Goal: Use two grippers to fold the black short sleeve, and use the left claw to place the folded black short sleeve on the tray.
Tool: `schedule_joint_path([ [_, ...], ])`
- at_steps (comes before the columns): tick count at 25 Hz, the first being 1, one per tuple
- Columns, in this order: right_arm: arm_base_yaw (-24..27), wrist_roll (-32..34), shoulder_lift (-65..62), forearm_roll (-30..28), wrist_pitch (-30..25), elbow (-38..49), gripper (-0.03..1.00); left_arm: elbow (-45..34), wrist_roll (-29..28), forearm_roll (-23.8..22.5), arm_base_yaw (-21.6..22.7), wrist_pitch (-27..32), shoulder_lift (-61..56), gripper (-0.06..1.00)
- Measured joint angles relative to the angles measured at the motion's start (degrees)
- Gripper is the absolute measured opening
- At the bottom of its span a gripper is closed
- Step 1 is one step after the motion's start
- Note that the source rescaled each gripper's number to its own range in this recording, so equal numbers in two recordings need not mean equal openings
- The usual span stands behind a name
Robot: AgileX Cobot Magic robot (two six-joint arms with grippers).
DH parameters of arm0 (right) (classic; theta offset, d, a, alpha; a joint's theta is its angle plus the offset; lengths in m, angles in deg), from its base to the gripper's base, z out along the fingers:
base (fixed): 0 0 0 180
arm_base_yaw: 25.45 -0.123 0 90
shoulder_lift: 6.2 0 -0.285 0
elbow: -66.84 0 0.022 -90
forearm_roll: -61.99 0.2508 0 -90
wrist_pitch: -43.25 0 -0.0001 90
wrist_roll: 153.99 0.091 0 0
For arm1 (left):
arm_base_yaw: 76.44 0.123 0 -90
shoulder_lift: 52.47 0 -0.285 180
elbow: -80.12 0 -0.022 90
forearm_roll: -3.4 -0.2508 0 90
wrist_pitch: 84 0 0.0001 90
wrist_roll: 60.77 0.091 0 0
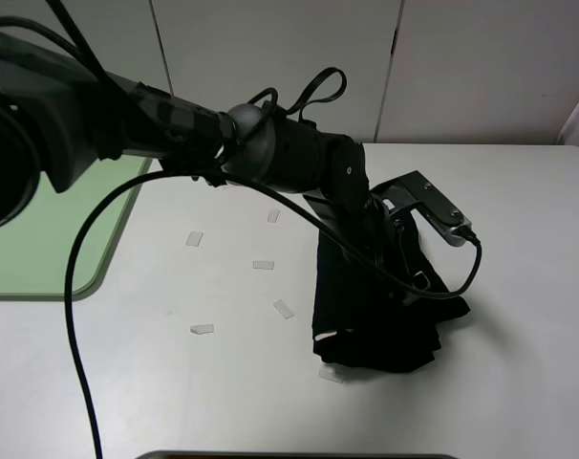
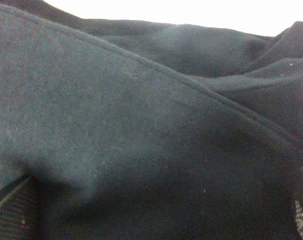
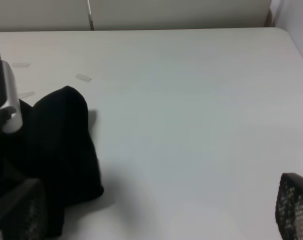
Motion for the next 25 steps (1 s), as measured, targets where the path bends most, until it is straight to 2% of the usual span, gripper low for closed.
schedule_joint_path([
  [4,0.0,0.0,0.0,0.0,0.0,0.0,1.0,-0.6,-2.9,0.4,1.3,7.0,-4.5,1.0],
  [12,0.0,0.0,0.0,0.0,0.0,0.0,1.0,-0.6,-6.0,0.4,5.7,14.5,-12.4,1.0],
  [19,0.0,0.0,0.0,0.0,0.0,0.0,1.0,-0.7,-17.0,0.1,9.2,22.6,-14.2,1.0],
  [25,0.0,0.0,0.0,0.0,0.0,0.0,1.0,-1.0,-29.0,-4.4,9.6,25.5,-14.2,1.0],
])
